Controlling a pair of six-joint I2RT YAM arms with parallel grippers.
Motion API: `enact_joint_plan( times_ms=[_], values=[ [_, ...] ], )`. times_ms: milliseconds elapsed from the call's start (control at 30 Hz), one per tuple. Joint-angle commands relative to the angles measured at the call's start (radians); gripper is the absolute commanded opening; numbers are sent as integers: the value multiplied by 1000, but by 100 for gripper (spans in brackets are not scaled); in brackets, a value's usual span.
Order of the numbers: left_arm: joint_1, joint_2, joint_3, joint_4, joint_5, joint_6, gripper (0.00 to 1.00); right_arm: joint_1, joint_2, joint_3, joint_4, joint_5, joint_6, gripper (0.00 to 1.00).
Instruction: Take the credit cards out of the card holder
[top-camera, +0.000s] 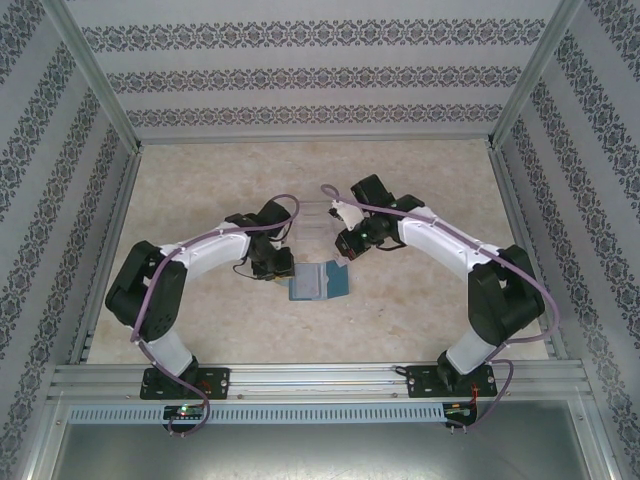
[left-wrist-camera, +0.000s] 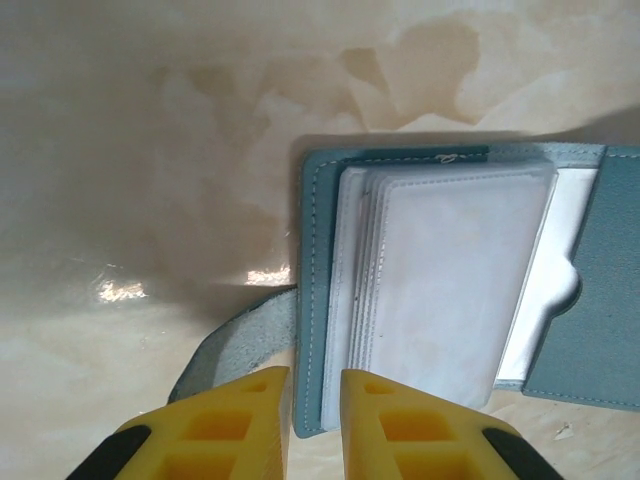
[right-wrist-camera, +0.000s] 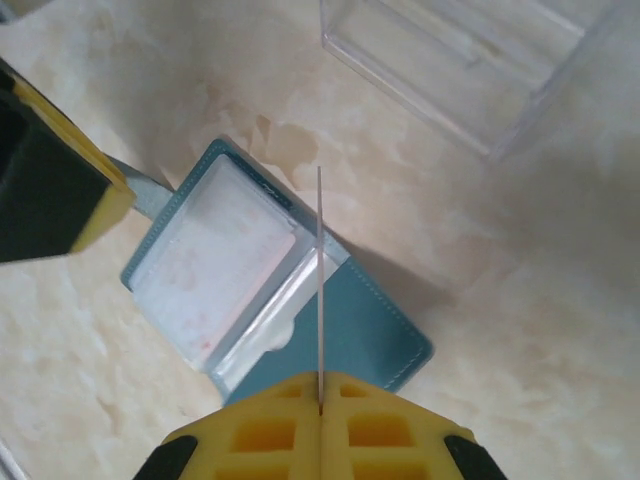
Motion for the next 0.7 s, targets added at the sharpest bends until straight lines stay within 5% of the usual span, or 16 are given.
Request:
enact_joint_plan(
  times_ms=[0,333,667],
  values=[
    [31,-40,-38,48,25,-18,20,-6,37,69,-86,58,-245,0],
    [87,-116,-135,78,30,-29,22,1,208,399,-337,127,-590,0],
    [114,-145,-179,91,30,-26,22,20,385,714,-544,143,-776,0]
  ],
)
